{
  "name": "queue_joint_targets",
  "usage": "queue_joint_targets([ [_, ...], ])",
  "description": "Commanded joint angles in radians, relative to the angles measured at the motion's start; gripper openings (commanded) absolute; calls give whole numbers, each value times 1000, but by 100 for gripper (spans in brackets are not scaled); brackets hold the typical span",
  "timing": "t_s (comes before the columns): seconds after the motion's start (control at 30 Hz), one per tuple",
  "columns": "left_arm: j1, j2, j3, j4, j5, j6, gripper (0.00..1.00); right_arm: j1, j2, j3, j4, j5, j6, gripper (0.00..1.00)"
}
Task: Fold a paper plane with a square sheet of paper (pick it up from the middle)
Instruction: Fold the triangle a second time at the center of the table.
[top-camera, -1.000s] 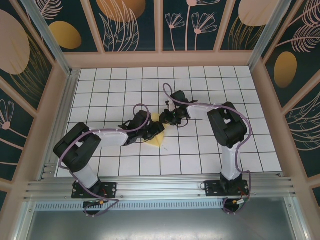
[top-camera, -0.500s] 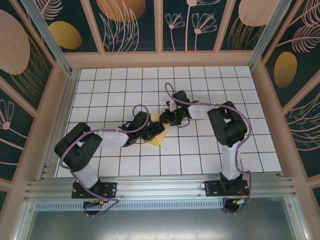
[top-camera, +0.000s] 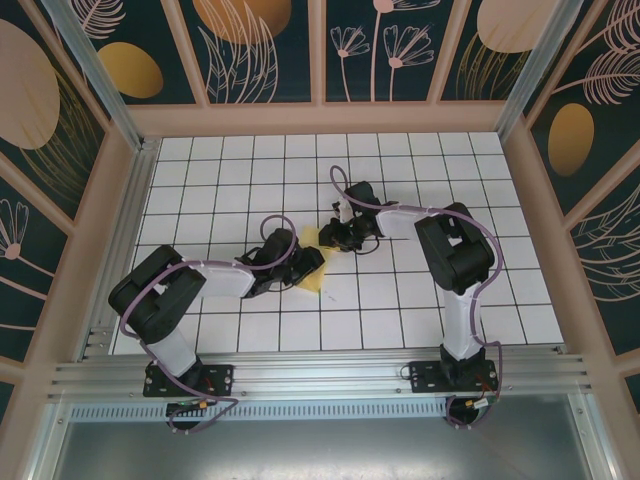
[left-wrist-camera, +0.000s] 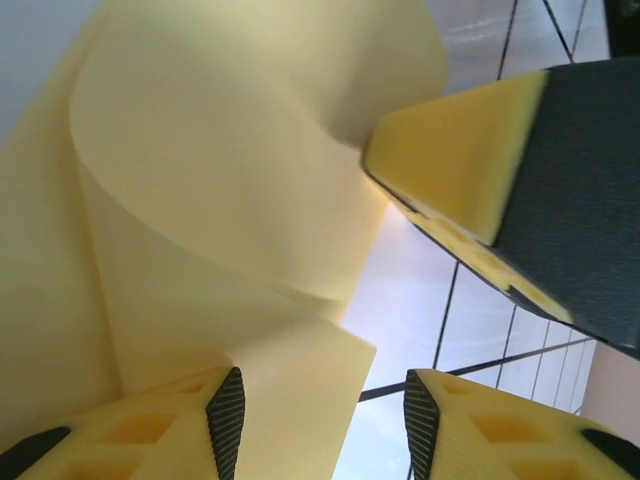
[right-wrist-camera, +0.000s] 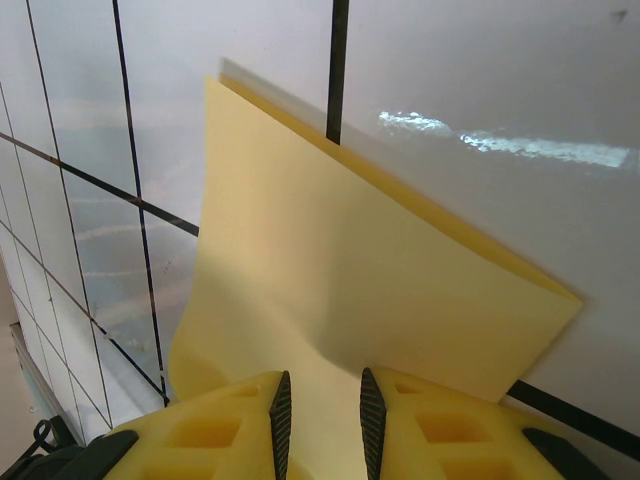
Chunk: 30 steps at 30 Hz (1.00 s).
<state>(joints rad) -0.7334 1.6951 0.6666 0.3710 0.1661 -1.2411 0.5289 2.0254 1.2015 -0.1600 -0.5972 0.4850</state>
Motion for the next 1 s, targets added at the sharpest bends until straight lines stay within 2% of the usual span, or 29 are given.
queue_joint_targets([
  [0.0,-6,-27,-11,-6,-43,-23,47,-6,51,-30,-60,41,-7,28],
  [0.27,-6,-9,9,-12,-31,-32,45,-6,44,-28,-56,36,-10,28],
  [0.47,-6,7,19,-45,-29,-37,32,-12,-3,-30,-25,-10,-11,25],
  [0.67,-6,8,23,-86,-43,-43,28,-17,-91,-66,-36,-23,-38,25],
  [0.97,-6,6,22,-97,-53,-44,26,-11,-212,-198,-58,-84,-62,34],
])
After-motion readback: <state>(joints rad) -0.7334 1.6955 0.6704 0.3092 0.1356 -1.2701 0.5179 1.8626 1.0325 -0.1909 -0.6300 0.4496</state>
